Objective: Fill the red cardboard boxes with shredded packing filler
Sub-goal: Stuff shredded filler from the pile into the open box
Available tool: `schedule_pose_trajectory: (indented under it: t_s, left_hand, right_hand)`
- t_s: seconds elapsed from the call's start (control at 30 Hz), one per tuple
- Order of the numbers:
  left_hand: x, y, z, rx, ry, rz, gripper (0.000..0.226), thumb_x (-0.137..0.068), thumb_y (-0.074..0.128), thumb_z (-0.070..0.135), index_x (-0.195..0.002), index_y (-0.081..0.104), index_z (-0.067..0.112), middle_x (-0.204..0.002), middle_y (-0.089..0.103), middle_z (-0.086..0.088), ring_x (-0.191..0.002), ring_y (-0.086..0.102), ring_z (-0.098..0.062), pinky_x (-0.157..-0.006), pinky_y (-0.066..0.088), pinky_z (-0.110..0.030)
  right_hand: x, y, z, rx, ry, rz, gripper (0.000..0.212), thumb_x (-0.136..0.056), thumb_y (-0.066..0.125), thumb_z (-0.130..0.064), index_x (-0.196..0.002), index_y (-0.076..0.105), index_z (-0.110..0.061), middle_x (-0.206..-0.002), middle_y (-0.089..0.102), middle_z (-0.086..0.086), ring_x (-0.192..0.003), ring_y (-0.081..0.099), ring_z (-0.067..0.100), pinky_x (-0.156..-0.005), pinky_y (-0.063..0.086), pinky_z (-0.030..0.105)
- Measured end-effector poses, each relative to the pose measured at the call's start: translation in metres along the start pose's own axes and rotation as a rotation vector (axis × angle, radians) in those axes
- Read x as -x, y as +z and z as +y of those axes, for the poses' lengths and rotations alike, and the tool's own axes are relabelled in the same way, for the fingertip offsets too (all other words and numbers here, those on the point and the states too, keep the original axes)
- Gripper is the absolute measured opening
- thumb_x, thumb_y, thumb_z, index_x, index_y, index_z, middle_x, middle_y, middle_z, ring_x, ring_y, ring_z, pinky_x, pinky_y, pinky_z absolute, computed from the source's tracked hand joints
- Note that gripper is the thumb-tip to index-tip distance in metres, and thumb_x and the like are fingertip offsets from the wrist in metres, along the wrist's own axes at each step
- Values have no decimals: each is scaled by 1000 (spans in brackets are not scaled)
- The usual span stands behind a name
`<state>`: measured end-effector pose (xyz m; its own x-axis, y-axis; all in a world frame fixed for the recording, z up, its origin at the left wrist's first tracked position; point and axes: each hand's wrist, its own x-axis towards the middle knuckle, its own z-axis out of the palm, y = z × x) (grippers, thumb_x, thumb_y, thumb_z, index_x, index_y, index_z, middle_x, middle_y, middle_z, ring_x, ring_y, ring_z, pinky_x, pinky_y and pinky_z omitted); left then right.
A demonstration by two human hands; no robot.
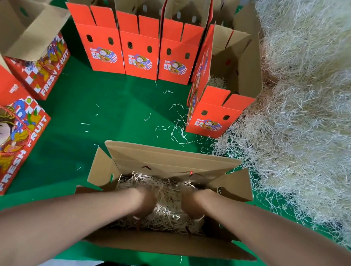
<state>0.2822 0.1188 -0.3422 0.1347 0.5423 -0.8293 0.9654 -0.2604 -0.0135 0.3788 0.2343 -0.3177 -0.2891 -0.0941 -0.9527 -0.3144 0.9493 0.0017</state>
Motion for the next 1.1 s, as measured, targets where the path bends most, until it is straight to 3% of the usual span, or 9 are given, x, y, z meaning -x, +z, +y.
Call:
schedule_pose_trajectory:
  t_s: [0.13, 0.33, 0.47, 0.53, 0.63, 0.77, 0.87, 1.03, 1.1]
  left_hand:
    - [-2, 21, -17, 35, 85, -170, 54, -90, 57, 16, -140, 38, 18, -149, 27, -13, -135, 27, -33, -104, 33, -55]
    - [-4, 3, -6, 136, 92, 430, 32, -93, 43, 7, -123, 54, 9, -125, 55, -13, -109, 57, -29, -94, 48, -40]
    - [-21, 4, -6, 88, 117, 36, 78, -81, 63, 11, -147, 24, 21, -156, 13, -9, -140, 17, -31, -110, 23, -55]
    - [-26, 10, -8, 67, 63, -107, 71, -82, 63, 19, -145, 30, 21, -157, 10, -8, -143, 4, -29, -113, 9, -58]
    - [-23, 13, -12, -23, 80, -128, 63, -85, 60, 24, -143, 34, 26, -154, 18, -10, -142, 10, -29, -109, 17, -58]
    - [-3, -3, -14, 225, 106, 49, 55, -86, 58, 18, -137, 43, 32, -148, 34, -5, -134, 33, -29, -106, 36, -48]
    - [21, -9, -19, 342, -63, 219, 25, -89, 51, 11, -109, 66, 13, -112, 65, -9, -102, 61, -27, -89, 50, -40]
    - [36, 17, -20, -158, -167, -168, 44, -98, 42, 16, -138, 36, 0, -147, 29, -19, -135, 29, -37, -105, 34, -48]
    - [29, 34, -29, 41, -285, -150, 57, -97, 43, 26, -145, 23, 2, -153, 19, -17, -141, 16, -33, -115, 16, -48]
  right_hand:
    - [0, 9, -7, -117, -44, -37, 55, -93, 45, -8, -145, 26, -11, -148, 31, 13, -135, 29, 32, -103, 32, 46]
    - [17, -8, -10, -204, 132, 374, 37, -91, 48, -3, -127, 51, -3, -131, 50, 17, -117, 51, 31, -90, 47, 38]
    - [8, 0, -15, -126, 37, 187, 35, -91, 49, -6, -126, 52, -1, -131, 49, 17, -118, 49, 31, -95, 43, 39]
    - [3, 13, -12, -97, 50, -48, 41, -92, 50, -12, -131, 47, -3, -138, 42, 16, -126, 40, 33, -100, 36, 46]
    - [4, 23, -3, -156, 104, -121, 43, -91, 51, -18, -132, 46, -5, -140, 41, 17, -129, 36, 34, -105, 28, 54]
    - [12, 0, -6, -160, 54, 76, 33, -91, 51, -15, -121, 54, -3, -123, 55, 14, -102, 55, 29, -78, 47, 40]
    - [13, -27, -16, -166, 101, 350, 29, -88, 54, -11, -116, 58, -5, -121, 57, 13, -105, 58, 30, -66, 47, 35]
    - [-19, -38, -31, -227, 17, 639, 57, -88, 49, -5, -141, 34, -21, -154, 8, 16, -134, 29, 36, -91, 44, 48]
    - [-33, -38, -33, -225, 15, 616, 55, -93, 46, -14, -144, 29, -27, -156, 3, 10, -141, 12, 32, -107, 27, 49]
